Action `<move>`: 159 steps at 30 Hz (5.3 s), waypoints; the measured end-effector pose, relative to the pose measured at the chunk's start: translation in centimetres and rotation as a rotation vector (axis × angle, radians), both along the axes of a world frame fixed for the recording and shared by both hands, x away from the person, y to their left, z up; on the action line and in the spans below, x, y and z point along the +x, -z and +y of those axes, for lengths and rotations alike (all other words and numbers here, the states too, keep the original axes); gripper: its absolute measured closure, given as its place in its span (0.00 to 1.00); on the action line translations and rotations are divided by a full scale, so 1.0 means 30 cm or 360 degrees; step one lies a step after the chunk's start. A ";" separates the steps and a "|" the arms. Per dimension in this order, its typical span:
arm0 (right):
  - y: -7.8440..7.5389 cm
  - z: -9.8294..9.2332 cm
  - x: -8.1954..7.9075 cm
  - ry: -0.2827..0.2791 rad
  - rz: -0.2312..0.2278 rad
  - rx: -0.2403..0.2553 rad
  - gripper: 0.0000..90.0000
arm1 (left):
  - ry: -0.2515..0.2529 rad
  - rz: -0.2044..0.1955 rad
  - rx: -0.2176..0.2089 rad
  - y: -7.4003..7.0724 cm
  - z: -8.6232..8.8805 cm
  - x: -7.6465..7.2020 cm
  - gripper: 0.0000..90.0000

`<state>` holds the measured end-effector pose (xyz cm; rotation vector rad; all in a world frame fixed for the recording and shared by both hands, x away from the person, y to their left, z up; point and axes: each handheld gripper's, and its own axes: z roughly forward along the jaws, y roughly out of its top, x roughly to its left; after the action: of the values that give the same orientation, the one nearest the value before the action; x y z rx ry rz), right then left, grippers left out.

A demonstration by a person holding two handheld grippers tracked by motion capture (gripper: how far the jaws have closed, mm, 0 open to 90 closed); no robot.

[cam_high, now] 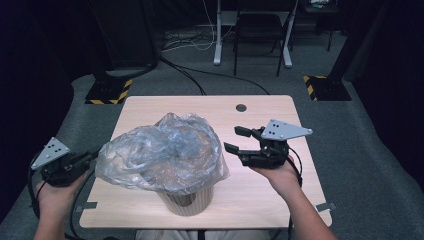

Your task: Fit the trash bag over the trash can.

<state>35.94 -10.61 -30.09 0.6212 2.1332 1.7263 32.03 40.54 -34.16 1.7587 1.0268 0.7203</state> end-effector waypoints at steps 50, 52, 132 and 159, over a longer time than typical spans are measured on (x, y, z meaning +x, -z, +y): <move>0.120 0.052 0.036 -0.0097 0.0107 -0.0086 1.00 | 0.0156 0.0080 -0.0058 0.122 -0.065 0.017 0.97; 0.120 0.047 0.033 -0.0086 0.0102 -0.0066 0.97 | 0.0151 0.0085 -0.0061 0.128 -0.062 0.016 0.97; 0.248 0.049 -0.072 -0.0403 0.0226 -0.0220 1.00 | 0.0485 0.0125 -0.0080 0.096 -0.165 -0.039 0.99; 0.144 -0.063 -0.070 -0.0219 0.0104 -0.0047 0.60 | 0.0378 -0.0011 -0.0135 0.012 -0.148 -0.026 0.51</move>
<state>33.84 -12.51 -34.40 0.5416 2.2911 1.7633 31.24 36.10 -34.54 1.7658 0.8141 0.5263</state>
